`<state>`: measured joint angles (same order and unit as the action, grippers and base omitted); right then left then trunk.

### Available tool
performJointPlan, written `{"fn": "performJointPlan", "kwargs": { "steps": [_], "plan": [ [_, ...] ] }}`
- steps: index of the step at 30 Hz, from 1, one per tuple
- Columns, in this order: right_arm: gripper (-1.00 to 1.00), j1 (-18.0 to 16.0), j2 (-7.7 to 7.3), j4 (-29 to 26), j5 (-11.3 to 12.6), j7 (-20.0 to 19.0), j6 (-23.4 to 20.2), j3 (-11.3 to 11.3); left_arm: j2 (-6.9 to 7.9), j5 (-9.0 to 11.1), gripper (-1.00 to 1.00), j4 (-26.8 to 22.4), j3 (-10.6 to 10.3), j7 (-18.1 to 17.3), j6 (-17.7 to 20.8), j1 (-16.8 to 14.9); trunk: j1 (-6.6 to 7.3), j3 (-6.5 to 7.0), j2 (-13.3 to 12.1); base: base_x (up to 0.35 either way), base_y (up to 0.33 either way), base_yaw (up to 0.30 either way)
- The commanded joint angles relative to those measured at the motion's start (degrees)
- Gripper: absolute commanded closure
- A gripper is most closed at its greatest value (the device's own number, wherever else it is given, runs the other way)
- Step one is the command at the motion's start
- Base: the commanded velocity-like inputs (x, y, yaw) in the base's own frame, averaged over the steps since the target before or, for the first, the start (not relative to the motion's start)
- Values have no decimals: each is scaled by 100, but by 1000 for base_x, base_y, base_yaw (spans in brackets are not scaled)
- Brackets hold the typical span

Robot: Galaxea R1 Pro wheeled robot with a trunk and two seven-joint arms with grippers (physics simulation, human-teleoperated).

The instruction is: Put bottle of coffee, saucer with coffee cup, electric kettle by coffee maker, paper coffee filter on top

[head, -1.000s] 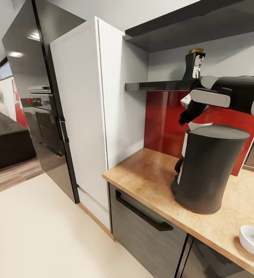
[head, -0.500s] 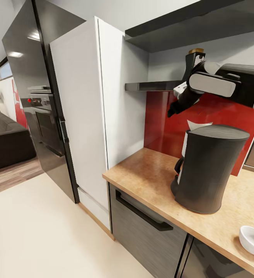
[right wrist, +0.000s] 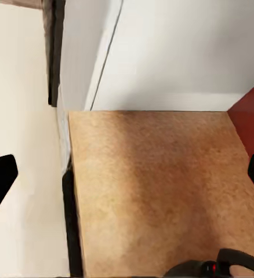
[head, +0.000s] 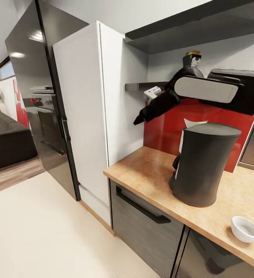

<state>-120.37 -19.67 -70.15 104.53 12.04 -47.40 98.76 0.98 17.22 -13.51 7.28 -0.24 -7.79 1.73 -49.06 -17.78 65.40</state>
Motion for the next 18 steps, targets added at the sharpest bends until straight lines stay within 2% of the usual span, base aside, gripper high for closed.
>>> {"fn": "performJointPlan", "kwargs": {
  "steps": [1,2,4,6,8,9,11,12,14,15,18],
  "plan": [
    [-100,-6,-10,-152,113,51,207,13,-1,36,-100,-11,1,-3,-3,3,-1,-6,3,-12,0,0],
    [-100,1,-21,-386,277,52,534,19,-1,36,-100,-11,4,-3,-3,3,-1,-6,3,-8,0,0],
    [-100,37,-30,-596,447,51,788,24,-1,36,-100,-11,3,-3,-3,3,-1,-6,3,-5,0,0],
    [-100,302,-34,-920,698,52,1202,32,0,36,-100,-11,4,-3,-3,3,-1,-6,3,-3,0,0],
    [-100,516,-35,-1064,762,52,1468,34,0,36,-100,-11,3,-3,-3,3,-1,-6,3,-1,0,0],
    [-100,737,-36,-1192,803,52,1790,36,1,36,-100,-11,2,-3,-3,3,-1,-6,3,0,0,0],
    [-100,1477,-40,-1510,822,65,2789,49,-1,36,-100,-11,1,-3,-3,3,-1,-6,3,0,0,0],
    [-100,1620,-39,-1542,801,66,2918,52,-1,36,-100,-11,1,-3,-3,3,-1,-6,3,0,0,0],
    [-100,2230,-38,-1622,531,67,3332,120,1,38,-100,-11,1,-3,-7,3,-1,-6,3,0,0,0],
    [-100,2555,-38,-1642,248,67,3544,163,2,37,-100,-11,1,-3,-7,3,-1,-6,3,0,0,0],
    [-100,3049,-38,-1658,-243,76,3936,202,3,36,-100,-11,1,-1,-8,3,-1,-6,3,0,0,0]
  ]
}}
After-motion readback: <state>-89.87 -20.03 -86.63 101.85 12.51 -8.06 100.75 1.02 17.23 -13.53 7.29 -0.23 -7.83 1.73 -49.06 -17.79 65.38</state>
